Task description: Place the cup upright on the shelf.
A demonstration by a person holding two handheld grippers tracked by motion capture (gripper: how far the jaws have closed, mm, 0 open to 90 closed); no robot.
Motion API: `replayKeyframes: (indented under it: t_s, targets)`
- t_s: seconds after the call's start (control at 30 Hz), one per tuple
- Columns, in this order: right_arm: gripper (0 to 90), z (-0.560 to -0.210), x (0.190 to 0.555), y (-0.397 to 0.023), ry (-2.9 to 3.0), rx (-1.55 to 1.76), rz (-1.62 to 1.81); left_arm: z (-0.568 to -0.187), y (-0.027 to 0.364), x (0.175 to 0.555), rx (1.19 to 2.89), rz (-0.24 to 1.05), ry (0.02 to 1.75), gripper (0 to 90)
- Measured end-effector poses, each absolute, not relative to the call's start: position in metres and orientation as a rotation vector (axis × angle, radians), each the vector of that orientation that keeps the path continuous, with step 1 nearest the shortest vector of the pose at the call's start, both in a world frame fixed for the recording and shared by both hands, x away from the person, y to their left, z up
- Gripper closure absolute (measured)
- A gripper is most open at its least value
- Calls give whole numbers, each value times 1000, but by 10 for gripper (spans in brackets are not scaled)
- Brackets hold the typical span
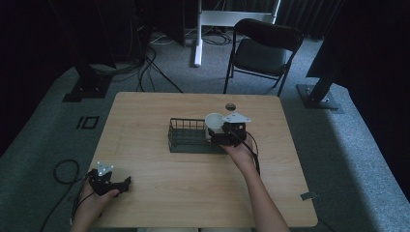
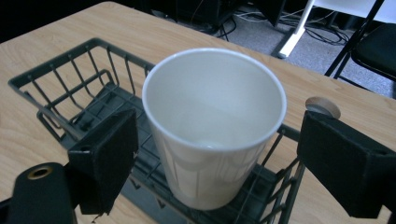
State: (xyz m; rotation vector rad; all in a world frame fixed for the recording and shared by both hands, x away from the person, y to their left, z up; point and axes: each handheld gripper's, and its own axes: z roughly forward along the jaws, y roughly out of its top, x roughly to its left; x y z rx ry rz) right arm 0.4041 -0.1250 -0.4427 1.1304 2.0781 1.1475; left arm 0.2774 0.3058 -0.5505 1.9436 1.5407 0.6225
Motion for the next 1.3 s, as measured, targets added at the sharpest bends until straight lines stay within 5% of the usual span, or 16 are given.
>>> replayKeyframes:
  t_s: [1.3]
  targets:
    - [136, -475, 360, -184, 2005, 1204, 1144, -550, 306, 277, 1945, 622, 1541, 15]
